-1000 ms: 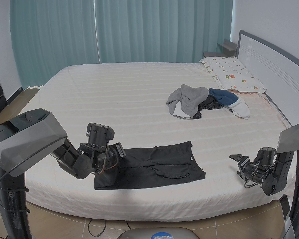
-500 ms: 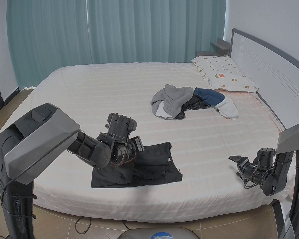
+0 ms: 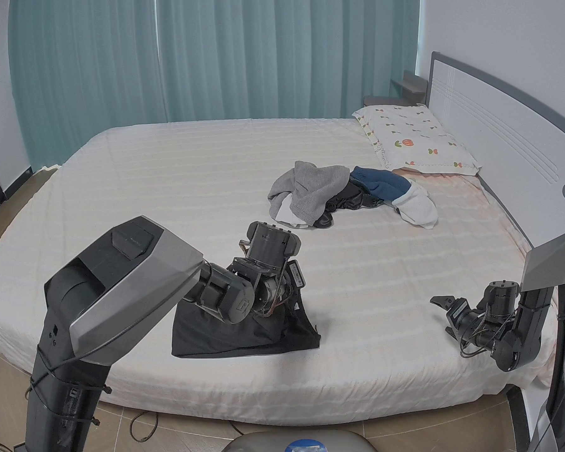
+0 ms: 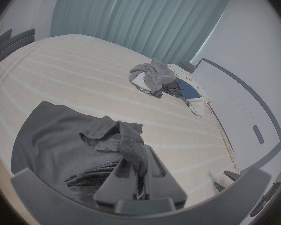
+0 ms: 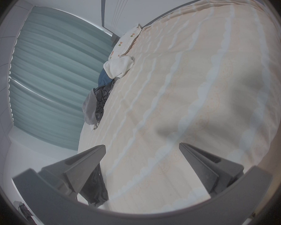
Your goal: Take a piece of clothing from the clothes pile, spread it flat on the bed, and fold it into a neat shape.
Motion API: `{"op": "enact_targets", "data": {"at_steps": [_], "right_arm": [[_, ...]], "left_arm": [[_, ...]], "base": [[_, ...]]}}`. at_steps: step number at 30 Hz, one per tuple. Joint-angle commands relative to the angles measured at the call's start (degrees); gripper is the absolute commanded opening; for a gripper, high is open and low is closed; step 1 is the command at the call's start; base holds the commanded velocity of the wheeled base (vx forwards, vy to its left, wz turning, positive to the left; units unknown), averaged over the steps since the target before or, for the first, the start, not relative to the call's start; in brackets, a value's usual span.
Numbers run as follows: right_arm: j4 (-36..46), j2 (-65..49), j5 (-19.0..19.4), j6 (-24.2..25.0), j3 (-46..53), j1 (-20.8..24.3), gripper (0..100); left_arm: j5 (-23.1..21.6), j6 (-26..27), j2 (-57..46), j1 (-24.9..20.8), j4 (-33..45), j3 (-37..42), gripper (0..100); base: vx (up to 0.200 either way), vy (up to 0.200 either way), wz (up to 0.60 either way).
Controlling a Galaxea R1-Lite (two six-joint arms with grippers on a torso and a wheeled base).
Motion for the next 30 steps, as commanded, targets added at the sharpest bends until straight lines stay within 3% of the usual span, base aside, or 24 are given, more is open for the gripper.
{"op": "enact_targets", "data": {"at_steps": [1, 15, 23, 30], "right_arm": [[0.0, 0.4, 0.0, -0.3, 0.0, 0.0, 100], [-0.1, 0.7, 0.0, -1.3, 0.5, 0.0, 100], [-0.1, 0.7, -0.1, -1.4, 0.6, 0.0, 100], [-0.1, 0.8, -0.1, -1.7, 0.9, 0.6, 100]], "left_arm": [[0.0, -0.2, 2.6, -0.3, 1.0, -2.0, 100], [-0.6, -6.5, 0.9, 1.9, 1.2, -0.2, 100], [-3.1, -8.9, -6.9, 6.3, -3.1, 13.6, 100], [-9.4, -11.6, -10.6, 10.4, -11.3, 25.6, 100]], "base": [[0.000, 0.000, 0.00], [0.000, 0.000, 0.00], [0.000, 0.000, 0.00], [0.000, 0.000, 0.00]]}}
